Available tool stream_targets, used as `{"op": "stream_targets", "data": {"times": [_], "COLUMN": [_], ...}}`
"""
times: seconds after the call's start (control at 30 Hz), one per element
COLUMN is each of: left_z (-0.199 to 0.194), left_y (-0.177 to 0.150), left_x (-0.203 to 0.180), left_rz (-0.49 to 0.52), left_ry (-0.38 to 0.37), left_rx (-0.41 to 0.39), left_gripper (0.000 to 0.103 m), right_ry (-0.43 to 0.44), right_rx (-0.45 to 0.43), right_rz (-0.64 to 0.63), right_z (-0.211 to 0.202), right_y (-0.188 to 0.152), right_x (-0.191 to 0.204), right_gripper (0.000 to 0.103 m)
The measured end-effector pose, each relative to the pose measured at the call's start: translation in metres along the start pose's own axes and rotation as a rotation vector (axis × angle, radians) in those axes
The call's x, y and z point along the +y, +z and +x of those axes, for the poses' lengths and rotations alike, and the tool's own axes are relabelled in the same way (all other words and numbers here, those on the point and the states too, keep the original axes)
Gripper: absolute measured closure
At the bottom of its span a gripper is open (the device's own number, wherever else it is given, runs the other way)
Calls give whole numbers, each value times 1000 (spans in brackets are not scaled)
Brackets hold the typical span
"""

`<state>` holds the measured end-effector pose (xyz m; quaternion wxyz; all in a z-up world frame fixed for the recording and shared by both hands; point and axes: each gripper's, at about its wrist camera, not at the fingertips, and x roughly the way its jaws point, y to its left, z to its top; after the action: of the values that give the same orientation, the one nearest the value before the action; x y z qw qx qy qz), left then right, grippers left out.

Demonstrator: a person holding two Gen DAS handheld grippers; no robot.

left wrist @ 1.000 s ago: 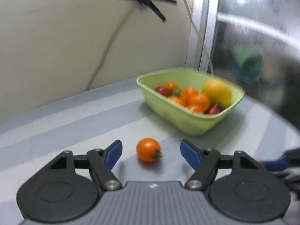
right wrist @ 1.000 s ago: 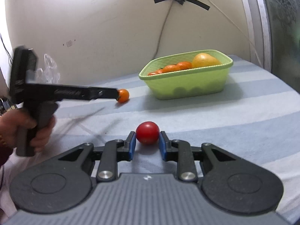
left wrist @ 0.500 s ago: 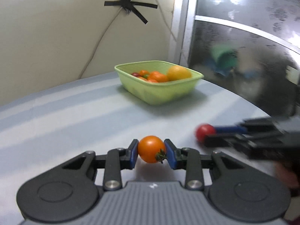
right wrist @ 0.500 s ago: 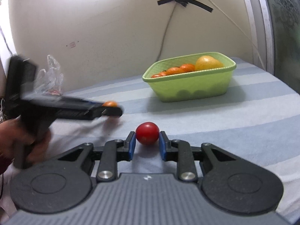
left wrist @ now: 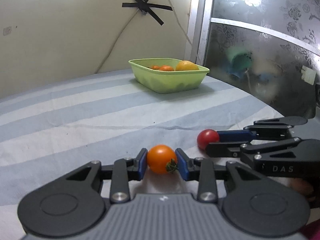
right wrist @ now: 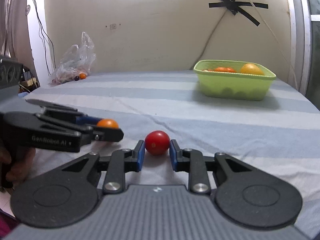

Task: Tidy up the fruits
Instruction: 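Lower both tomatoes into the green basket and open both grippers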

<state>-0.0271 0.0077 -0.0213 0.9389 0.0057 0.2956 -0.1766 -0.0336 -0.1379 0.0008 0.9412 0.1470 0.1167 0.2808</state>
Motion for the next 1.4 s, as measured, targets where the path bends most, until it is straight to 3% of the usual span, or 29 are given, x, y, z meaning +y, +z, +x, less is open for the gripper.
{"op": "stream_targets", "data": {"times": [0.33,0.4,0.5,0.67,0.77,0.9,0.97,1.03,1.1,1.2,1.37,1.4], "left_z": [-1,1,9,50,94,148,168,179,184,181,139,128], "left_y": [-1,6,36,117,155,181,185,183,181,177,166,161], "left_x": [-2,0,4,10,12,20,23,26,26,29,18,13], "left_rz": [6,-12,-5,1,-8,-51,-64,-70,-82,-121,-125,-114], "left_ry": [9,-17,-72,-156,-169,-144,-127,-104,-84,-67,-16,3], "left_rx": [5,9,-16,-102,-115,-86,-63,-51,-52,-52,-103,-108], "left_gripper": [73,73,73,73,73,72,71,52,45,45,44,38], "right_ry": [4,8,7,-27,-96,-194,-238,-253,-262,-299,-292,-294], "right_rx": [-5,-7,-44,-148,-217,-216,-200,-207,-224,-256,-291,-298], "right_rz": [-22,-41,-43,-25,-13,23,21,25,27,-24,20,32], "right_z": [1,1,-3,-6,5,41,61,75,82,79,67,64], "right_y": [-2,-4,1,38,64,91,98,100,98,93,89,88], "right_x": [1,3,-3,-37,-65,-99,-108,-113,-115,-111,-116,-116], "right_gripper": [71,73,73,73,73,73,72,71,61,57,57,57]}}
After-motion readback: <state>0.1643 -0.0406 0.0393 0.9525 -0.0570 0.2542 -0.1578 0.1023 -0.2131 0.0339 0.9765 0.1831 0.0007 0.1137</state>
